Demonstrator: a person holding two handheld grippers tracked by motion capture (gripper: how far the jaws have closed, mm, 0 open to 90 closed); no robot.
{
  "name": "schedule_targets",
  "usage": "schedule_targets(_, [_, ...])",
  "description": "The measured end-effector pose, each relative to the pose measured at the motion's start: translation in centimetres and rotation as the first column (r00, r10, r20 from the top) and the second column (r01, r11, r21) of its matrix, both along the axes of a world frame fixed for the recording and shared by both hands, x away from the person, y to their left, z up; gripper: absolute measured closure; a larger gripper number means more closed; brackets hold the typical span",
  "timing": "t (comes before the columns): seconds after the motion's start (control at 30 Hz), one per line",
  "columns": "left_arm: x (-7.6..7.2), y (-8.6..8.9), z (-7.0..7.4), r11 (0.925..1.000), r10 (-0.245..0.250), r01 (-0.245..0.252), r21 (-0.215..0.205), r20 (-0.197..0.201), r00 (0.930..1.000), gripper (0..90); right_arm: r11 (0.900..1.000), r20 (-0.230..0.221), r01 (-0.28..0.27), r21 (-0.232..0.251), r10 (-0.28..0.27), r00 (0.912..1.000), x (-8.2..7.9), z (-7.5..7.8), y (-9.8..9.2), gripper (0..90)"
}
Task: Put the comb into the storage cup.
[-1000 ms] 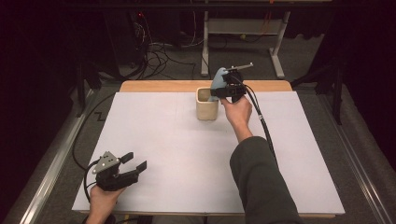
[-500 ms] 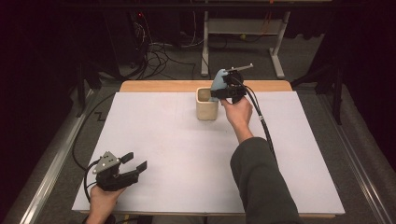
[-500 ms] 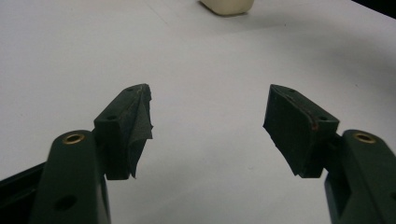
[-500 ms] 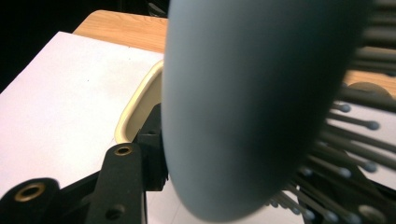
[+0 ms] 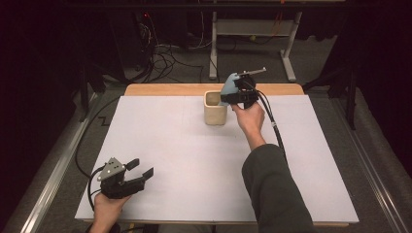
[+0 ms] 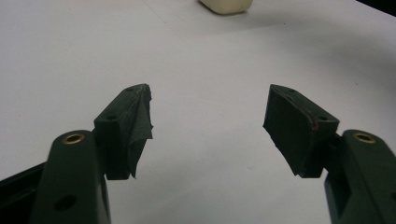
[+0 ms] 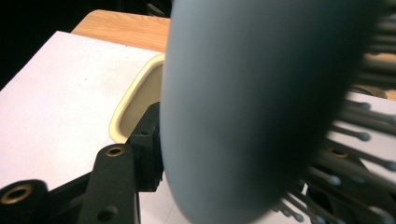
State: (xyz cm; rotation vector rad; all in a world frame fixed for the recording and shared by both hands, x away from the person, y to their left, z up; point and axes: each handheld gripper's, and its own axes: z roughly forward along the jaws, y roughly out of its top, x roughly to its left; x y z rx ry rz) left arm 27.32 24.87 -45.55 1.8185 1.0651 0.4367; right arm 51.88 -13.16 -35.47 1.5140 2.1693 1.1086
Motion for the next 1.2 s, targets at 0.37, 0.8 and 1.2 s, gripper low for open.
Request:
schedule_targets(0.37, [0.0,-0.1,0.0,1.0,0.0,0.0,0.002,0.0,1.0,32.5,1.0,0.001,-0.011,-0.008,0.011,0.9999,-0.3,-0.1,-0.4,41.8])
schedule_targets(0.8, [0.1,-0.1,-0.1,1.0,-0.003,0.003,0.006,-0.002,1.0,32.5,1.0,0.021,-0.015,-0.023,0.015,0.9997,-0.9,0.4,-0.9,37.6])
schedule_targets(1.2, [0.1,-0.1,-0.1,1.0,-0.002,0.002,0.007,-0.002,1.0,32.5,1.0,0.054,-0.026,0.0,0.026,0.9982,-1.4,0.1,-1.6,34.9])
